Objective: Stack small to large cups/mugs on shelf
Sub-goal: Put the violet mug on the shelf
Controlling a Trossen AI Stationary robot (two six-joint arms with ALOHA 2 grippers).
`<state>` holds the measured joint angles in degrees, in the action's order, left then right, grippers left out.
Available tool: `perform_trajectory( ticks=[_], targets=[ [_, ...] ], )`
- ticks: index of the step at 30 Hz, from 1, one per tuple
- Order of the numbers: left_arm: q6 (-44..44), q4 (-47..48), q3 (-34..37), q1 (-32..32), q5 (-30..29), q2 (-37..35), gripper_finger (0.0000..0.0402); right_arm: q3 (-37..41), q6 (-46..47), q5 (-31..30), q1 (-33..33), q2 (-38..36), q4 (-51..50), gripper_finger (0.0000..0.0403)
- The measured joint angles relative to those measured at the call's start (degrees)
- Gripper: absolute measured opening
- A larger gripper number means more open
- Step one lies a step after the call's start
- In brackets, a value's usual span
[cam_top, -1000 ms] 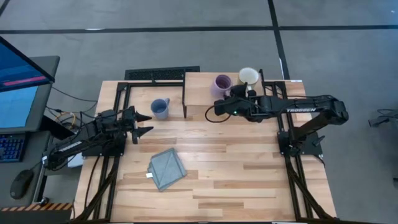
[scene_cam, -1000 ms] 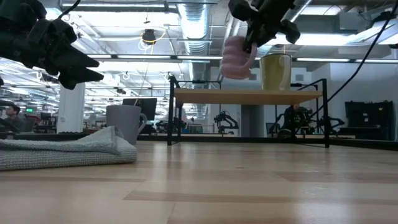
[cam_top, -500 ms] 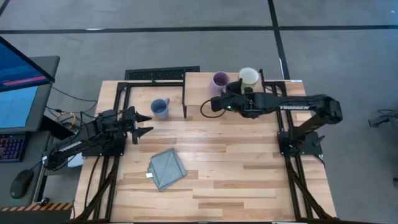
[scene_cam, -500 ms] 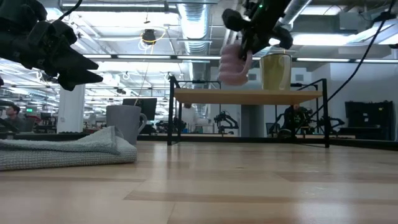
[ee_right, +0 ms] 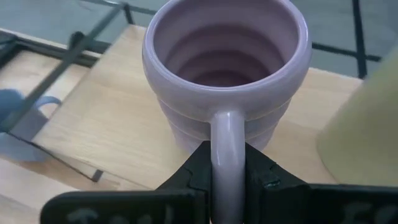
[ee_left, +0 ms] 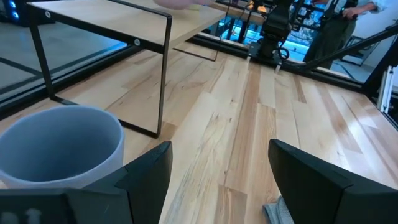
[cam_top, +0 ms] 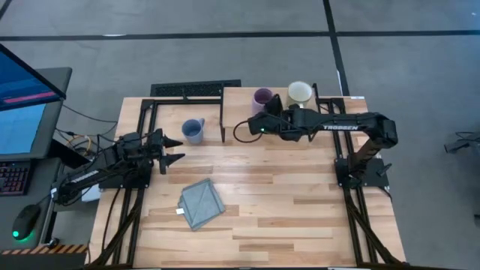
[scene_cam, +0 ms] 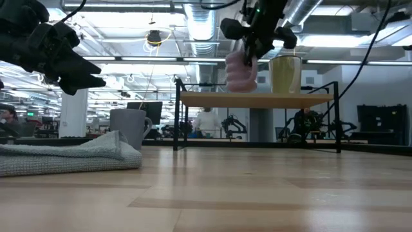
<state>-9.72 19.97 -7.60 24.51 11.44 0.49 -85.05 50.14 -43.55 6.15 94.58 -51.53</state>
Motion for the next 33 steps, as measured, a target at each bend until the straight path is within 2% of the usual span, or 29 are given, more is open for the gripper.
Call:
perform_trajectory(
  ticks=[14, 33],
  targets=[
    [-0.4, 0.0, 0.0, 0.0, 0.2, 0.0, 0.0257, 0.0, 9.7, 0.3, 1.4, 0.4, -1.8, 0.0061],
    [-0.5, 0.0, 0.0, 0.0, 0.2, 0.0, 0.0257, 0.0, 11.0, 1.9, 3.0, 0.4, -1.6, 0.0061]
  ],
)
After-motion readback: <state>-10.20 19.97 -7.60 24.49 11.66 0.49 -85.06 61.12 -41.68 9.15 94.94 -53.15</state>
